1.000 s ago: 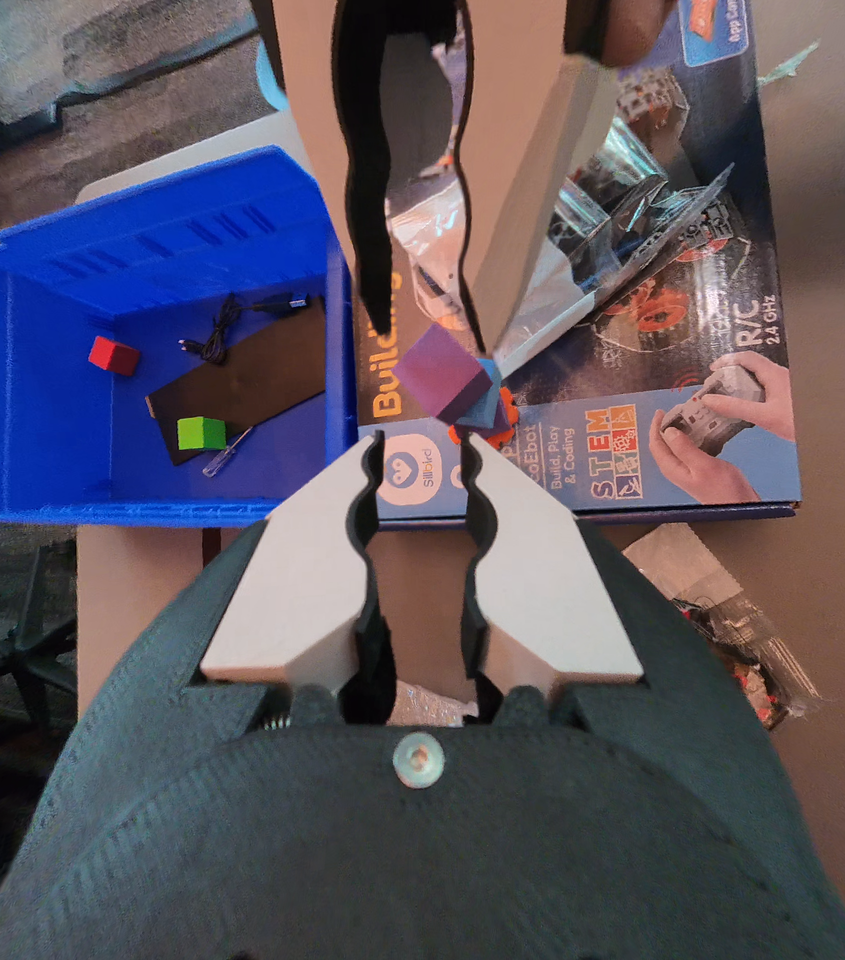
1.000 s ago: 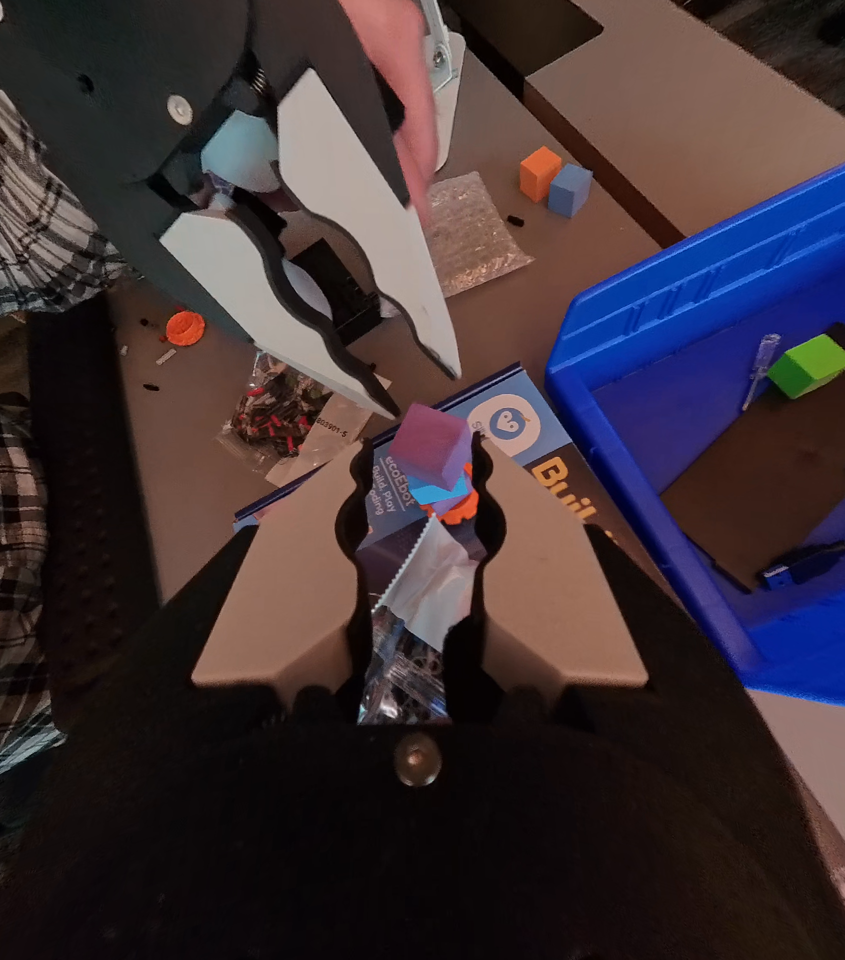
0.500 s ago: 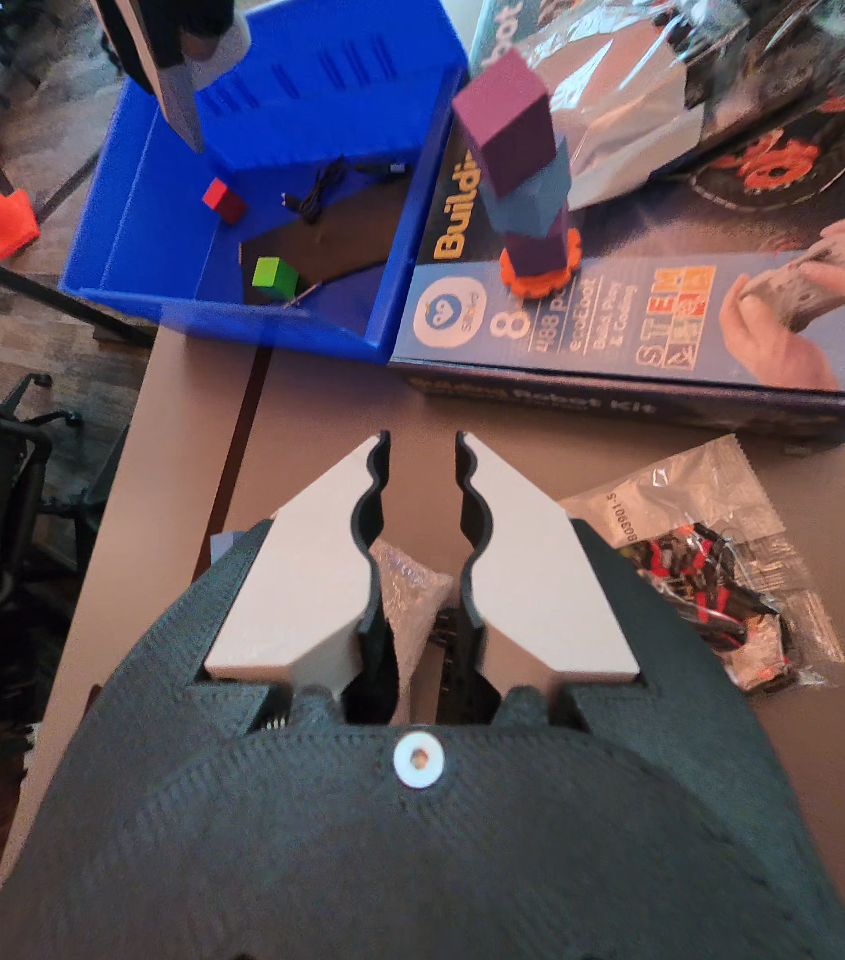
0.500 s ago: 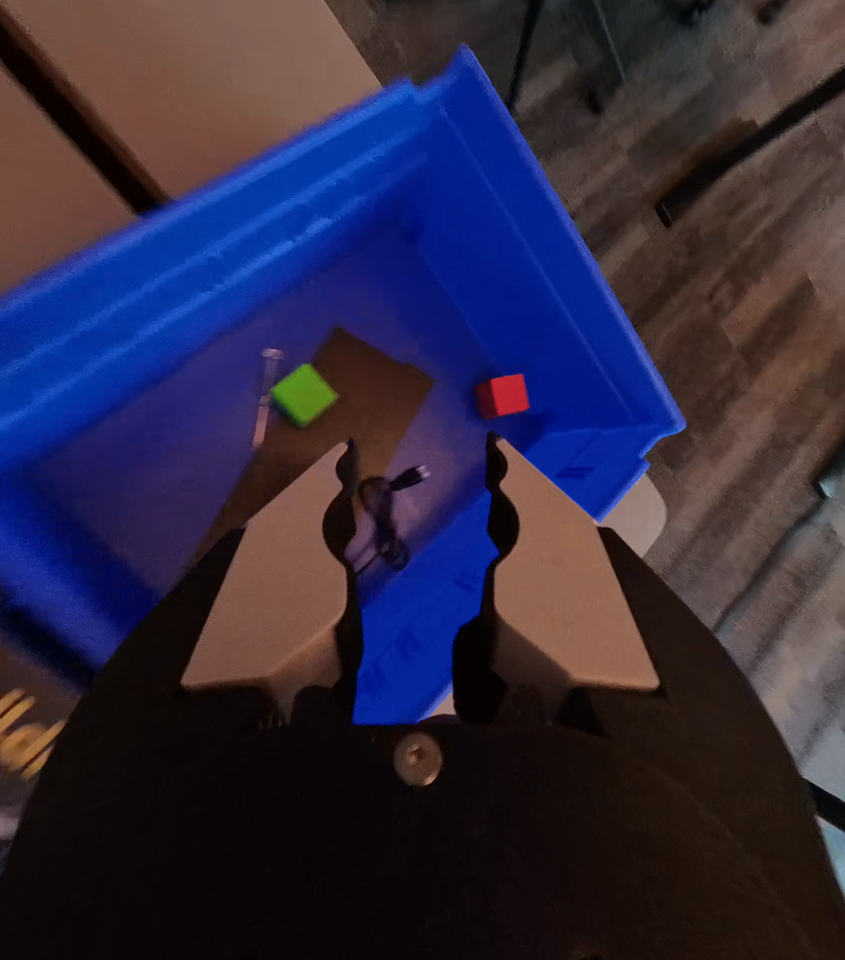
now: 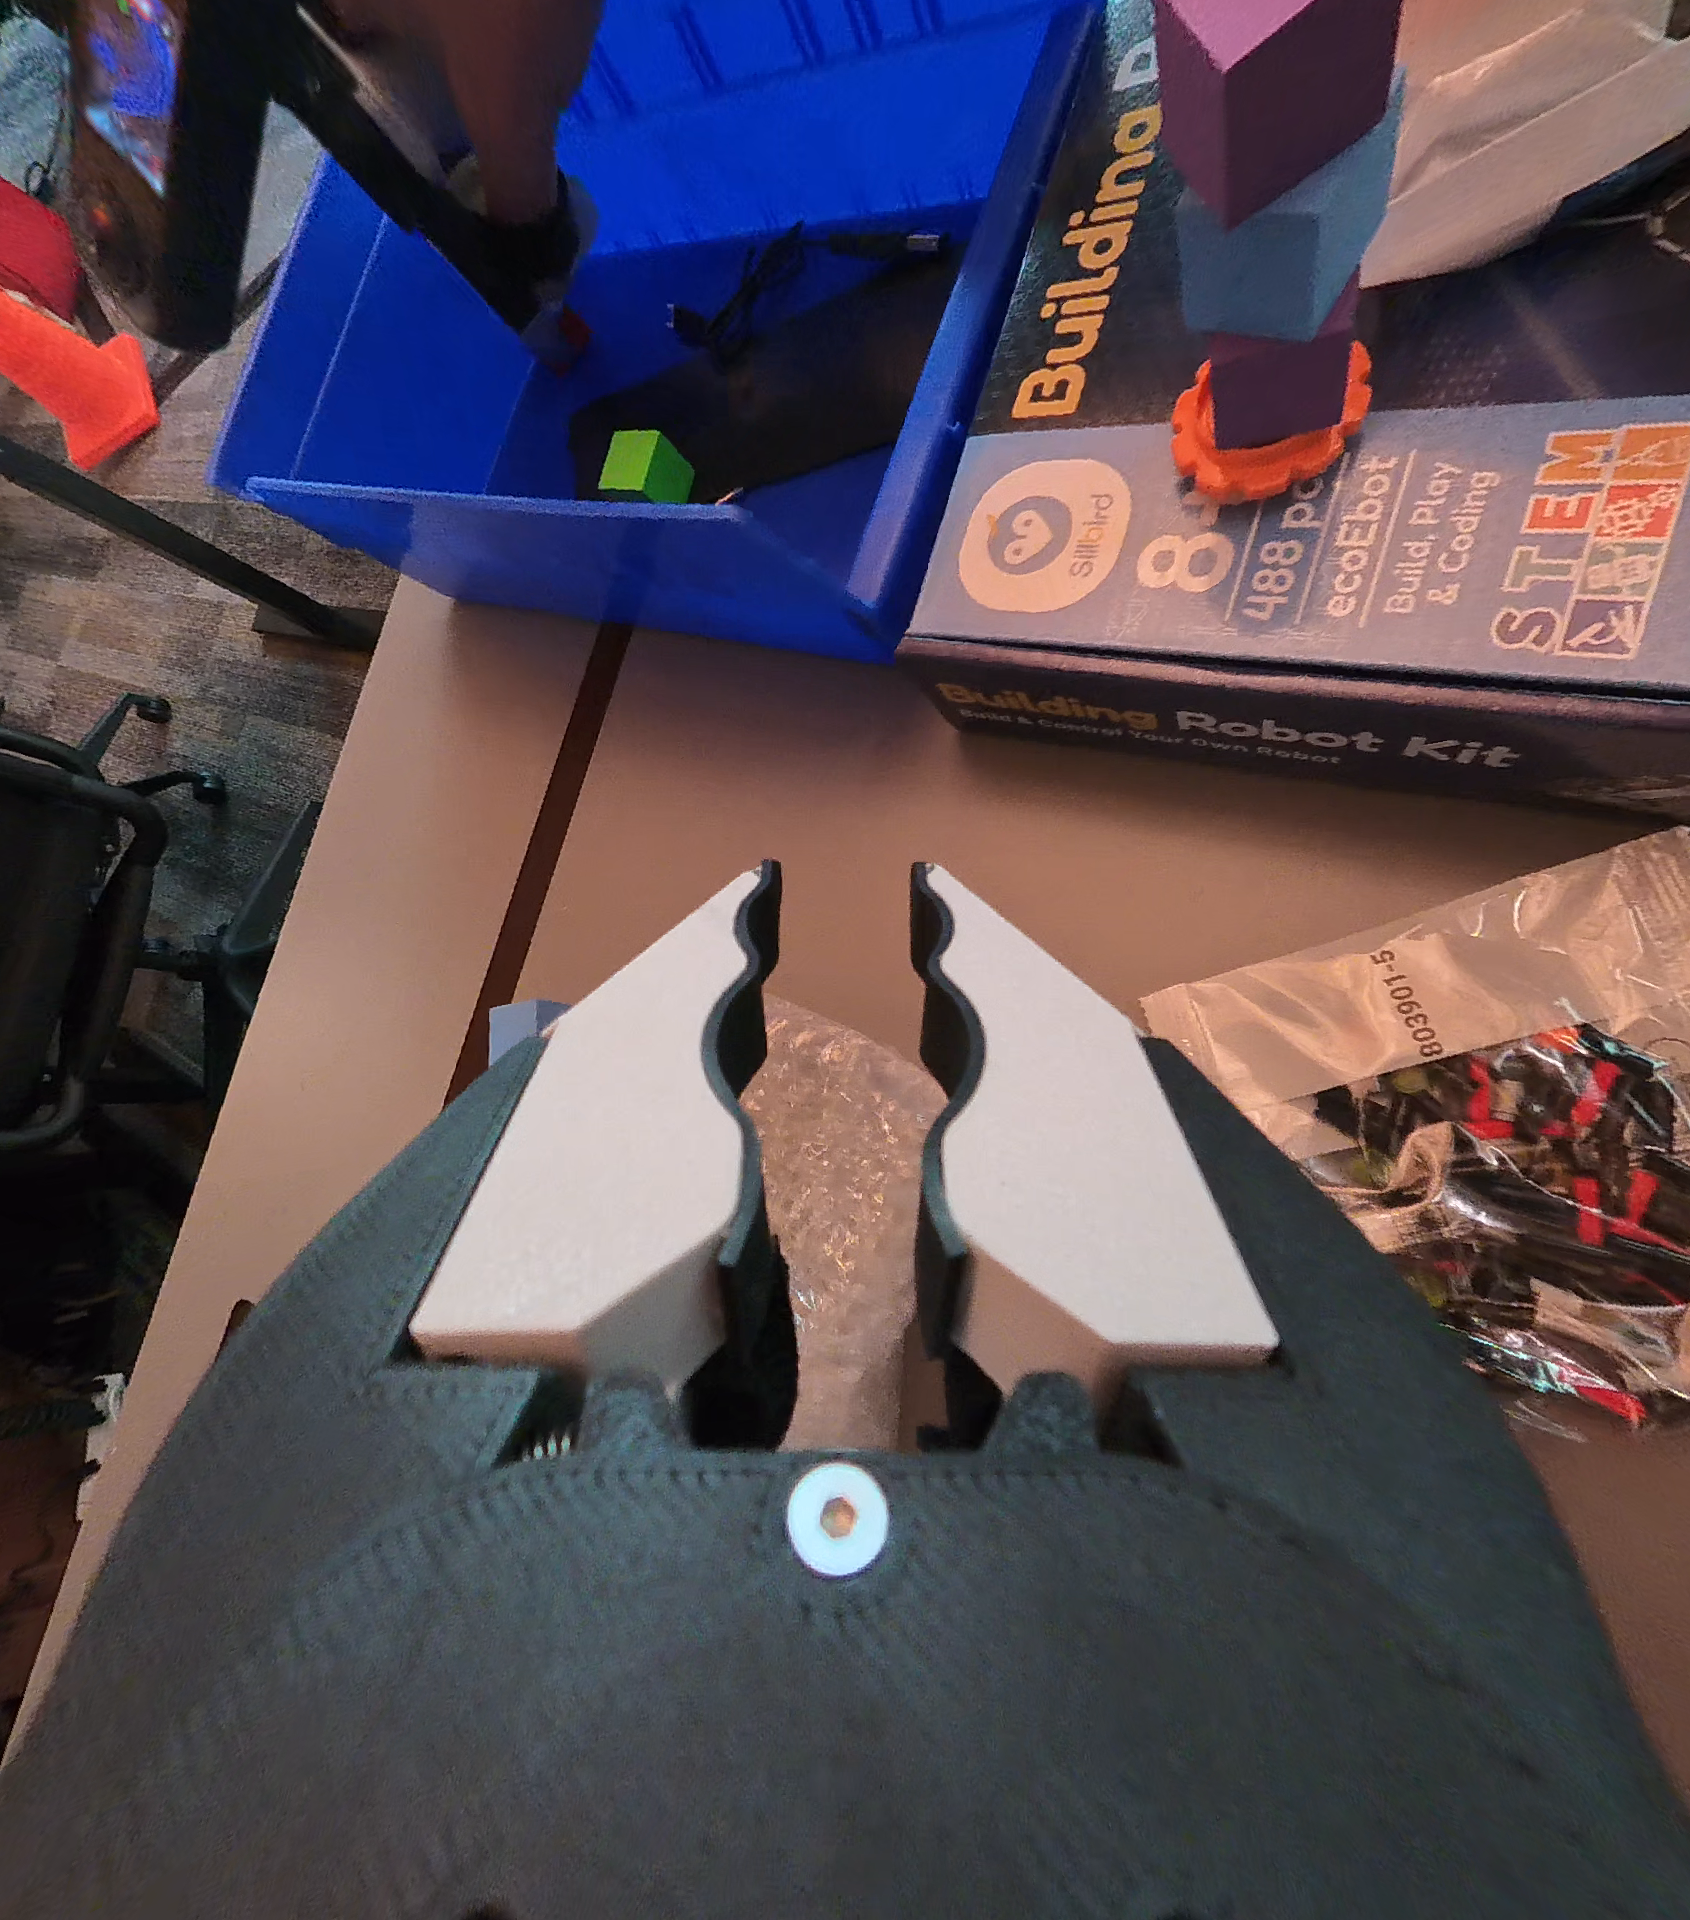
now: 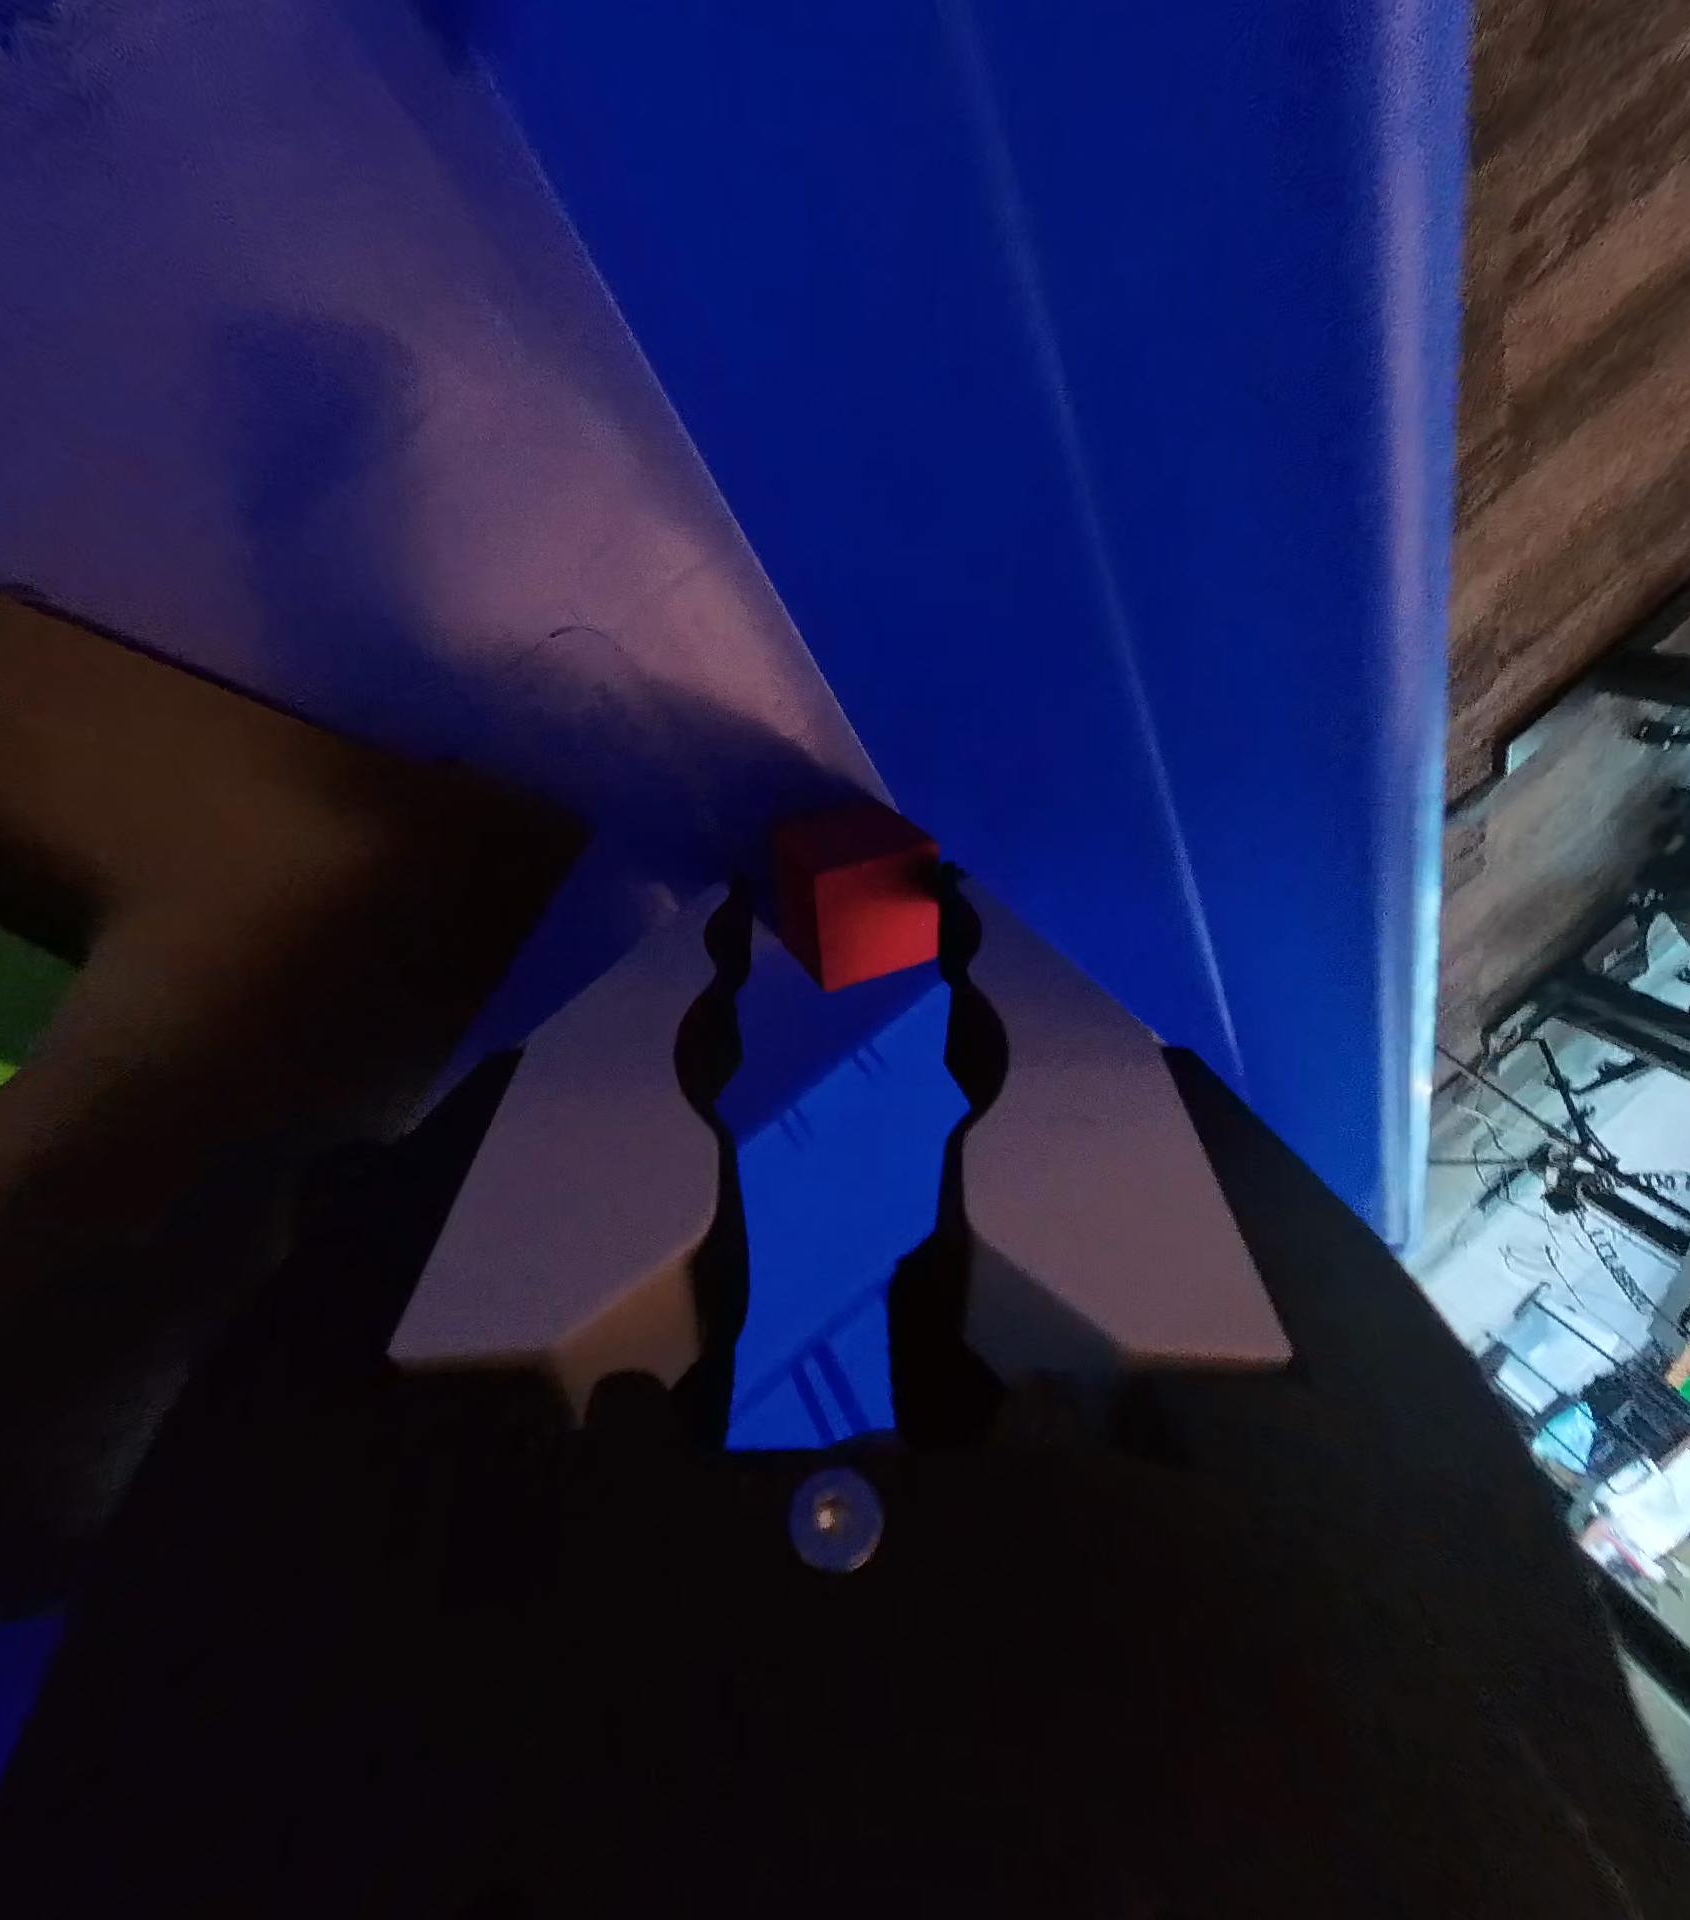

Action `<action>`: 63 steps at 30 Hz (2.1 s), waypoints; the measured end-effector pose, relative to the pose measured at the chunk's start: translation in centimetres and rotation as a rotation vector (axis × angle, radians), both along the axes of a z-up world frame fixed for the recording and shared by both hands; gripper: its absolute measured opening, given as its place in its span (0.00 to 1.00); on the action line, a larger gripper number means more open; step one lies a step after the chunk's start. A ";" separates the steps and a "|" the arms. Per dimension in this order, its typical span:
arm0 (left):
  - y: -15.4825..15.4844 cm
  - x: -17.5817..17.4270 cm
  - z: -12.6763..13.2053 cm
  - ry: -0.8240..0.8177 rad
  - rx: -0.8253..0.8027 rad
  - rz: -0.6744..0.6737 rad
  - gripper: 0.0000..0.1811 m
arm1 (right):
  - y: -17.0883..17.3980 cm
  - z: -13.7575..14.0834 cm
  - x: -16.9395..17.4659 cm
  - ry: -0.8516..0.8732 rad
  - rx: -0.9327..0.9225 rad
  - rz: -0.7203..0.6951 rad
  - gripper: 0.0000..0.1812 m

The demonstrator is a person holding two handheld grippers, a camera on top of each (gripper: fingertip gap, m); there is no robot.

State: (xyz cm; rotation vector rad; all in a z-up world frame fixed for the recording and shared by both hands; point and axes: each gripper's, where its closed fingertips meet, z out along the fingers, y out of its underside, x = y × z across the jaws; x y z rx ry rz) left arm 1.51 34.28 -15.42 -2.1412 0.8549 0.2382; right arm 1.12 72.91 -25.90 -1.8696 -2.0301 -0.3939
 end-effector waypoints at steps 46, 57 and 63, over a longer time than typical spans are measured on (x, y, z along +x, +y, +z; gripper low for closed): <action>-0.7 1.4 3.4 0.016 0.089 -0.048 0.11 | -33.0 19.4 12.9 1.227 -0.462 0.141 0.16; -0.8 1.2 3.6 0.027 0.096 -0.049 0.10 | -33.8 15.9 12.1 1.250 -0.485 0.123 0.16; -0.7 1.4 3.2 0.036 0.088 -0.051 0.11 | -33.4 14.9 12.0 1.264 -0.504 0.102 0.16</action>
